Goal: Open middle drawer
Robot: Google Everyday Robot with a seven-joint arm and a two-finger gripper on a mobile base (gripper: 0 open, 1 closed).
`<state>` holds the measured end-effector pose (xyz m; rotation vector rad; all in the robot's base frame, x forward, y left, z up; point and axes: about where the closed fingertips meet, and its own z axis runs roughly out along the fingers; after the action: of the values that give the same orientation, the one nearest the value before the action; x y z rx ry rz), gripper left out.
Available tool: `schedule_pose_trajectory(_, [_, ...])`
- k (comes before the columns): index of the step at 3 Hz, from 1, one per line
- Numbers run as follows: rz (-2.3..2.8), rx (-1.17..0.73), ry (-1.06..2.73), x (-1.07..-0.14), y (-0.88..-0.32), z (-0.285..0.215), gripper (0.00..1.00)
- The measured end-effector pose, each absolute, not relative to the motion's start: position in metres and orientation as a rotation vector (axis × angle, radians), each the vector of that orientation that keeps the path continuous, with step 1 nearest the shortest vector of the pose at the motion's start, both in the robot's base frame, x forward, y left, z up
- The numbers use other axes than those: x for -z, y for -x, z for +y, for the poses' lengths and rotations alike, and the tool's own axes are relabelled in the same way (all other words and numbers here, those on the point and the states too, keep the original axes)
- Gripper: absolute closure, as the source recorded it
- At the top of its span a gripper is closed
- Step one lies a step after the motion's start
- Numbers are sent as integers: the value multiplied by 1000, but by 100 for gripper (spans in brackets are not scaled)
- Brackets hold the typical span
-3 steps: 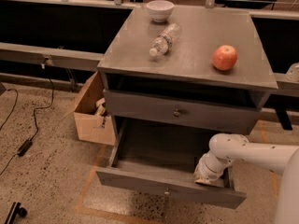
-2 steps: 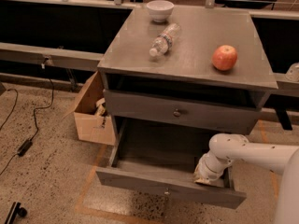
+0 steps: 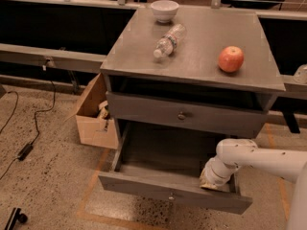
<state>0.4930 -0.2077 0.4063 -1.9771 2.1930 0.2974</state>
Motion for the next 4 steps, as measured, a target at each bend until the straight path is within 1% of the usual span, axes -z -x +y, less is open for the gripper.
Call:
schedule_pose_trajectory(1, [2159, -232, 1964, -412, -492, -209, 100])
schedule_pose_trajectory(2, [2159, -232, 1964, -412, -492, -209, 100])
schedule_pose_trajectory(3, [2137, -187, 1949, -417, -491, -210, 100])
schedule_pose_trajectory(4, [2085, -114, 1905, -431, -490, -214, 100])
